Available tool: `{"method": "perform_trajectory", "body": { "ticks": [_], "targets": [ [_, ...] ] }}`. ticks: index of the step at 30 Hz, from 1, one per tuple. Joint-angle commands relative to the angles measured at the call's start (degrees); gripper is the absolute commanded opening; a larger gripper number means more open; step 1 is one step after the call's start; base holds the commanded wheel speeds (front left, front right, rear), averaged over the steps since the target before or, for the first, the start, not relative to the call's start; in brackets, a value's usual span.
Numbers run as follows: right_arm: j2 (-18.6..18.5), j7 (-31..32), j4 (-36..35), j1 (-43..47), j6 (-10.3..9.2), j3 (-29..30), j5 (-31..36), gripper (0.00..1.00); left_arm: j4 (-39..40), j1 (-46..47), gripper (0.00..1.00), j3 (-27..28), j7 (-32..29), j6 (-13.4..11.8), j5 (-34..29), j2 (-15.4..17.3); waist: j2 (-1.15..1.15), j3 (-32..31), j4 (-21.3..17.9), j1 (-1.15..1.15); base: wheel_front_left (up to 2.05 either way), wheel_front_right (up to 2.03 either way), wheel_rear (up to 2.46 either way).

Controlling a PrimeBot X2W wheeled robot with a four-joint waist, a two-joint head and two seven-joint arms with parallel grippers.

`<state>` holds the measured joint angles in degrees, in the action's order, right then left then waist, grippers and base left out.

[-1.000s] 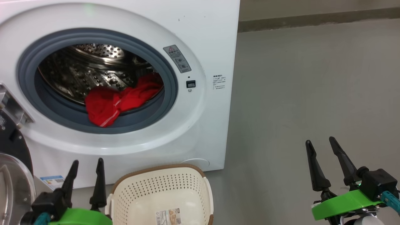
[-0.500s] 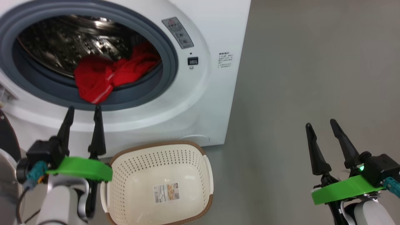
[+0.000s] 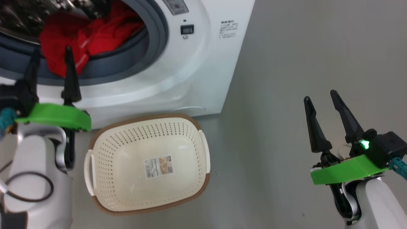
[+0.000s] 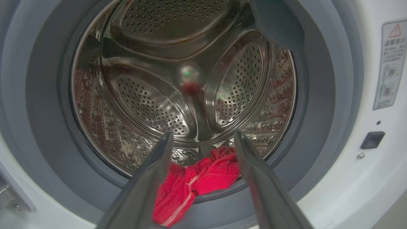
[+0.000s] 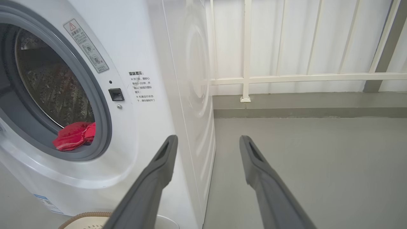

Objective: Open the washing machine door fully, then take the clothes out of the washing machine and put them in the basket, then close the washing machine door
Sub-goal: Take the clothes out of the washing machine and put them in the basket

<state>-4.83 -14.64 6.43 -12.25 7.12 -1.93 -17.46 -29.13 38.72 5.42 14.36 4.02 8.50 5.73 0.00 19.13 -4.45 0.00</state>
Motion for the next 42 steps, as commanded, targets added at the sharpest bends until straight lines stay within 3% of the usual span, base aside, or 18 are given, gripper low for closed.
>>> {"method": "perform_trajectory", "body": {
  "ticks": [1,10,18,27,42],
  "targets": [
    [-0.4,-0.4,-1.7,-1.4,0.36,-1.3,0.4,1.00,0.1,2.6,1.00,1.6,0.6,-0.1,-0.4,2.5,0.00,4.4,-1.8,0.00,0.00,0.00,0.00],
    [-0.4,-0.4,-1.7,-4.1,0.36,-2.9,0.4,1.00,-9.0,13.0,1.00,0.5,0.6,0.0,-2.4,5.1,0.00,10.0,-3.4,0.00,0.00,0.00,0.00],
    [-0.2,-0.4,-1.9,-4.8,0.36,-4.0,0.2,1.00,-20.9,21.4,1.00,-2.1,-0.5,-4.9,-7.3,8.8,0.00,12.1,-5.0,0.00,0.00,0.00,0.00],
    [0.3,-0.4,-1.6,-4.5,0.36,-6.1,-1.1,1.00,-31.8,26.2,1.00,-4.8,-7.3,-9.9,-11.6,13.4,0.00,12.4,-6.9,0.00,0.00,0.00,0.00],
    [0.4,-0.4,-0.7,-4.6,0.36,-10.5,-4.2,1.00,-41.1,28.9,1.00,-8.5,-16.4,-11.7,-14.1,16.1,0.00,11.6,-8.8,0.00,0.00,0.00,0.00]
  ]
}}
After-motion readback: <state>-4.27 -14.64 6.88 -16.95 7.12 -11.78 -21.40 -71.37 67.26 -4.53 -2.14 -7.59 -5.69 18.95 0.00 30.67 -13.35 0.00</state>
